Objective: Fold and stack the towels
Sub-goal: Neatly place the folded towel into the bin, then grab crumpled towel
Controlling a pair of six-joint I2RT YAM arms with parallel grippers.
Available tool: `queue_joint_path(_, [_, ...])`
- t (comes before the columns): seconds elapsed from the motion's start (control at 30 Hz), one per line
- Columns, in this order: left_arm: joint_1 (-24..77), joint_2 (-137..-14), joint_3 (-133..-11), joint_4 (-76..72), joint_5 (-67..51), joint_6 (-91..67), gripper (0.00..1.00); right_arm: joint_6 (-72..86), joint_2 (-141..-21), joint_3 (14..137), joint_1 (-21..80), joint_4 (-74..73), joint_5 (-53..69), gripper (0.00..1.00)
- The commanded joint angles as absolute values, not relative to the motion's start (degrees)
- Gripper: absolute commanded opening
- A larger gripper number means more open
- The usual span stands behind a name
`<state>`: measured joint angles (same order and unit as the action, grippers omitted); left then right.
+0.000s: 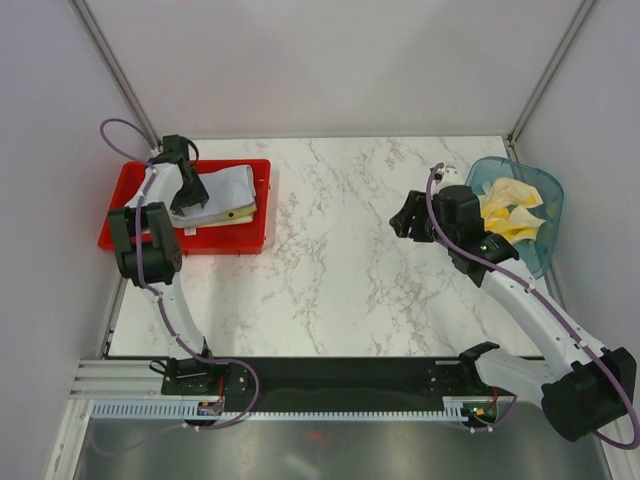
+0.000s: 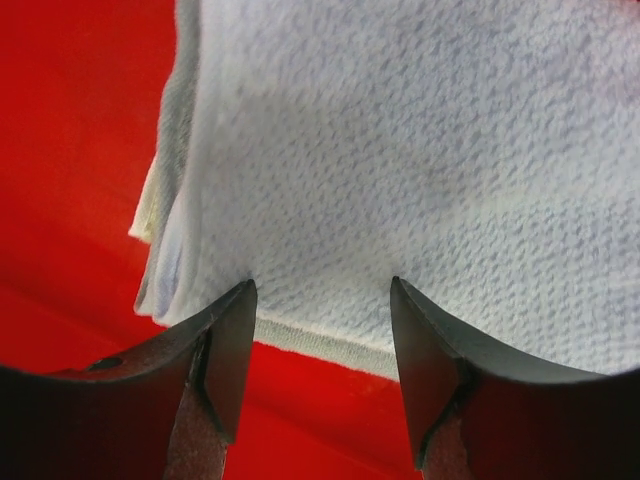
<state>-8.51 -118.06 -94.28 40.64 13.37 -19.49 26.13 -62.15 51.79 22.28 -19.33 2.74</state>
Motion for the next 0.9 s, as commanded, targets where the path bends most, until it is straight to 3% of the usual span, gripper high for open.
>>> queue_joint_path(0.0, [-8.88,-111.63,-93.69,41.05,12.75,-22.76,0.64,28.56,-61.08,56.15,22.15,-19.25,-7.01,0.61])
queue_joint_path(0.13, [-7.74,-108.99,-94.83,41.22,6.69,-23.47,0.64,27.95,-66.61,62.74,17.95,-25.47,-17.57,0.62])
queue_joint_path(0.3, [-1.50,-101.10,-92.38,39.91,0.90,-22.59,0.70,27.77,-77.75,71.08,4.50,-28.47,-22.92,0.63])
queue_joint_path(0.47, [7.10,-93.44,-88.08,36.84,-11.05,-23.29,0.76,28.73,-89.19,77.16,-5.96,-31.46,-21.28,0.68])
queue_joint_path(0.5, [11.03,-92.12,-87.11,36.39,-11.77,-23.38,0.81,29.61,-92.86,78.56,-8.67,-31.64,-20.31,0.68])
queue_joint_path(0.53, [13.34,-91.15,-86.23,35.60,-12.39,-22.16,0.99,29.79,-94.73,79.27,-9.57,-31.81,-20.22,0.69])
queue_joint_path(0.63, [22.13,-87.98,-83.50,35.16,-7.21,-18.38,1.00,31.28,-100.97,81.21,-12.03,-33.48,-22.23,0.74])
queue_joint_path(0.77, [26.18,-84.48,-79.21,34.54,-11.49,-17.93,1.00,32.43,-107.04,81.30,-14.68,-30.86,-21.45,0.76])
queue_joint_path(0.83, [26.63,-83.24,-77.96,34.28,-13.44,-17.23,1.00,30.86,-110.82,81.74,-15.38,-27.79,-20.13,0.74])
queue_joint_path(0.87, [26.80,-82.80,-77.09,34.28,-13.80,-16.97,1.00,30.33,-112.14,82.43,-15.55,-27.60,-19.52,0.65])
